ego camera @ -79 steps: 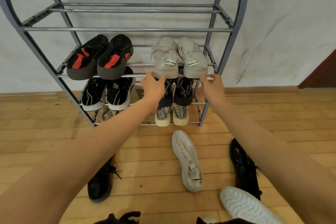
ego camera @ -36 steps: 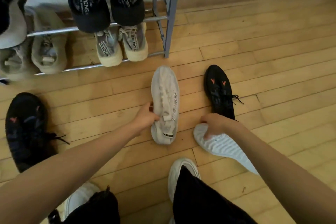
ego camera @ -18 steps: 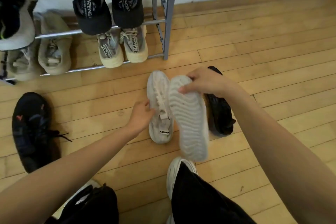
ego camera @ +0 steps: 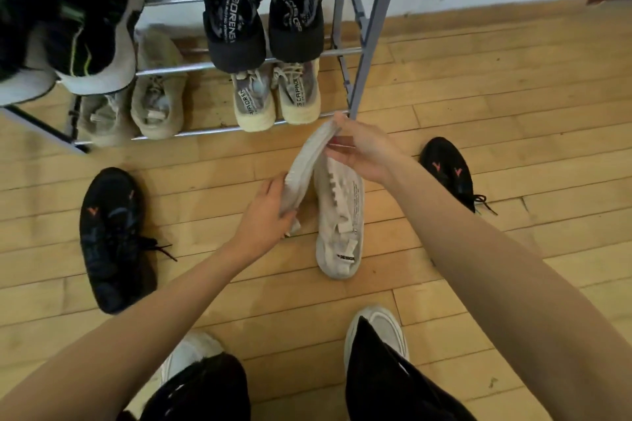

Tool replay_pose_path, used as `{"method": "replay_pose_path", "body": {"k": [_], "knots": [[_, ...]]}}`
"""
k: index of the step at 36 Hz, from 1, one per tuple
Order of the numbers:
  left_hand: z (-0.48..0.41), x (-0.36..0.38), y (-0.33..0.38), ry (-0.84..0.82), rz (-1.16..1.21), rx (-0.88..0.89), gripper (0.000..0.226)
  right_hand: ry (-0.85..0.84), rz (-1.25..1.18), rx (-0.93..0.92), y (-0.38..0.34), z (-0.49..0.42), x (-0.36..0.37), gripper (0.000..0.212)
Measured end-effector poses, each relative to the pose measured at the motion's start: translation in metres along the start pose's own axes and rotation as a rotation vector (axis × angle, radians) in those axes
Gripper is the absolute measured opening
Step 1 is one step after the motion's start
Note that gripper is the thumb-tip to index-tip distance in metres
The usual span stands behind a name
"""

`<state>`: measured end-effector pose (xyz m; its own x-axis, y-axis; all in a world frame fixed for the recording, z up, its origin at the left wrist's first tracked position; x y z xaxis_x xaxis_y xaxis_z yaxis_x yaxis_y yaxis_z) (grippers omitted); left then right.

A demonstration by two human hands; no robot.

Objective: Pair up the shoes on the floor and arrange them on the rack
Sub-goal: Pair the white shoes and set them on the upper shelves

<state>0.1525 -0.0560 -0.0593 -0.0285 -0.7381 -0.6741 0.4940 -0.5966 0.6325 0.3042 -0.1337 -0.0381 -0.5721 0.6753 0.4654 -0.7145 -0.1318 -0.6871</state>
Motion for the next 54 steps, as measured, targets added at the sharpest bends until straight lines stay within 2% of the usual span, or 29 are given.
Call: {"method": "replay_pose_path", "body": {"k": [2,4,6,8,10,12,15,18,20,23,27,31,33,37,44,54], "knots": [[-0.008,-0.010,-0.014,0.007,0.069,-0.079,0.066,0.000,-0.019,0.016,0.007,-0.002,-0.009,0.022],[-0.011,-0.014,-0.029,-0.027,0.239,-0.145,0.060,0.125,0.353,0.067,0.014,-0.001,-0.030,0.029],[-0.005,-0.010,-0.044,-0.066,0.535,-0.195,0.041,0.279,0.760,0.117,0.021,0.004,-0.054,0.046],[0.004,0.005,-0.056,-0.109,0.825,-0.259,0.026,0.319,0.975,0.203,0.034,0.010,-0.070,0.059],[0.014,0.019,-0.065,-0.149,0.896,-0.340,0.027,0.299,1.040,0.344,0.054,0.018,-0.084,0.067],[0.021,0.027,-0.076,-0.173,0.808,-0.402,0.031,0.254,1.013,0.487,0.078,0.029,-0.092,0.066],[0.031,0.031,-0.092,-0.165,0.726,-0.482,0.025,0.129,0.888,0.595,0.112,0.042,-0.092,0.051],[0.038,0.041,-0.098,-0.221,0.740,-0.541,0.029,0.054,0.742,0.546,0.129,0.049,-0.087,0.042],[0.040,0.047,-0.098,-0.260,0.688,-0.561,0.037,0.088,0.731,0.488,0.130,0.051,-0.089,0.030],[0.039,0.051,-0.098,-0.250,0.682,-0.572,0.037,0.117,0.658,0.478,0.133,0.052,-0.091,0.010],[0.039,0.055,-0.095,-0.313,0.843,-0.606,0.026,0.067,0.603,0.510,0.136,0.052,-0.081,0.020],[0.042,0.048,-0.090,-0.370,0.948,-0.568,0.043,0.048,0.438,0.528,0.141,0.059,-0.074,0.023],[0.044,0.042,-0.088,-0.367,0.951,-0.544,0.052,0.051,0.361,0.483,0.139,0.062,-0.070,0.027],[0.050,0.026,-0.081,-0.290,0.925,-0.484,0.063,0.110,0.450,0.273,0.122,0.069,-0.064,0.027],[0.060,-0.029,-0.050,-0.133,0.922,-0.333,0.059,0.130,0.580,-0.059,0.063,0.092,-0.035,0.033],[0.089,-0.126,0.018,0.147,1.010,-0.037,0.054,0.057,0.587,-0.386,-0.038,0.136,0.043,0.034]]}}
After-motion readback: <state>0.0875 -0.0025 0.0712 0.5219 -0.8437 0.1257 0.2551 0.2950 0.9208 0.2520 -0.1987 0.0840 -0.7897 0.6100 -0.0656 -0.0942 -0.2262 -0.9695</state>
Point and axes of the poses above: each hand's wrist, its own z-axis away from the middle knuckle, its own x-axis out of the palm, y = z × x, the point moved 9 cm from there along -z, towards the middle knuckle, and after that the axes turned 13 degrees about -y, right-handed, at the moved point
